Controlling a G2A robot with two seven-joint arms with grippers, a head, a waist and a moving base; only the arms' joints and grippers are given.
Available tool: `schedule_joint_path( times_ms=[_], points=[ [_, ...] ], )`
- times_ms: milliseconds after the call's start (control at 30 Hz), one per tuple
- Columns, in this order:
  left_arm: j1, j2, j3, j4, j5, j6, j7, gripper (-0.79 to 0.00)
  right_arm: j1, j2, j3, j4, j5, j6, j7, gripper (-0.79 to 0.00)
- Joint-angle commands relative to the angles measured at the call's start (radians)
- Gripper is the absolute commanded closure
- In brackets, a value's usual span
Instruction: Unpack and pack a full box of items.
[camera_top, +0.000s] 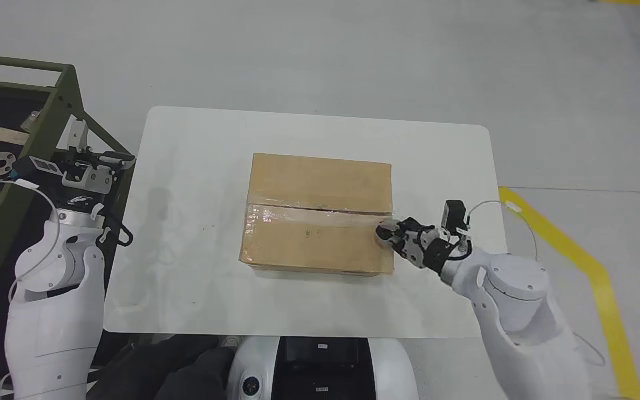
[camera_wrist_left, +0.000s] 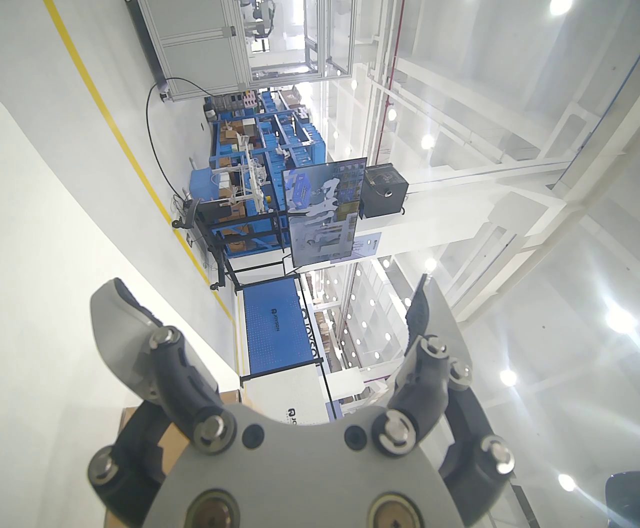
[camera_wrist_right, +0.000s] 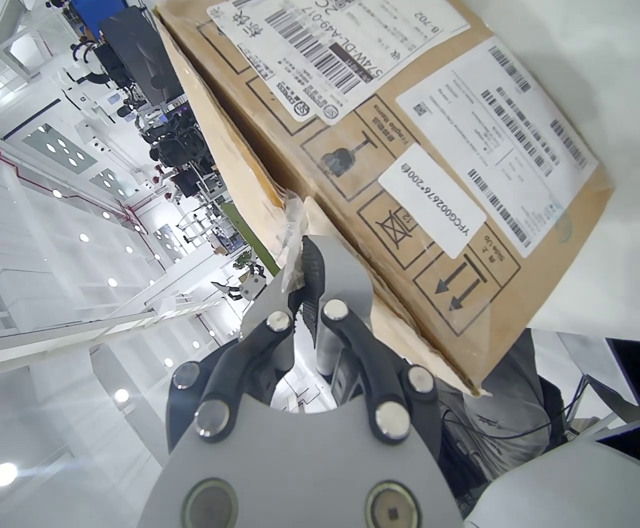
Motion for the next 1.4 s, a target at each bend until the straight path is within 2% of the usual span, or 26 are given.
schedule_joint_path(
  times_ms=[0, 167, 333, 467, 700, 1367],
  points=[
    [0.0, 0.0, 0.0, 0.0, 0.0, 0.0, 0.0, -0.785, 0.001, 0.002, -0.005, -0.026, -0.026, -0.013, -0.012, 0.0],
    [0.0, 0.0, 0.0, 0.0, 0.0, 0.0, 0.0, -0.785, -0.014, 0.011, -0.037, -0.126, -0.125, -0.064, -0.022, 0.0],
    [0.0, 0.0, 0.0, 0.0, 0.0, 0.0, 0.0, -0.785, -0.003, 0.02, -0.075, -0.197, -0.244, -0.064, -0.02, 0.0],
    [0.0, 0.0, 0.0, 0.0, 0.0, 0.0, 0.0, -0.785, 0.013, 0.025, -0.092, -0.214, -0.31, -0.076, -0.025, 0.0],
    [0.0, 0.0, 0.0, 0.0, 0.0, 0.0, 0.0, -0.785, 0.004, 0.034, -0.111, -0.239, -0.407, -0.167, -0.008, 0.0],
    [0.0, 0.0, 0.0, 0.0, 0.0, 0.0, 0.0, -0.785, -0.025, 0.037, -0.044, -0.132, -0.309, -0.029, -0.008, 0.0]
  ],
)
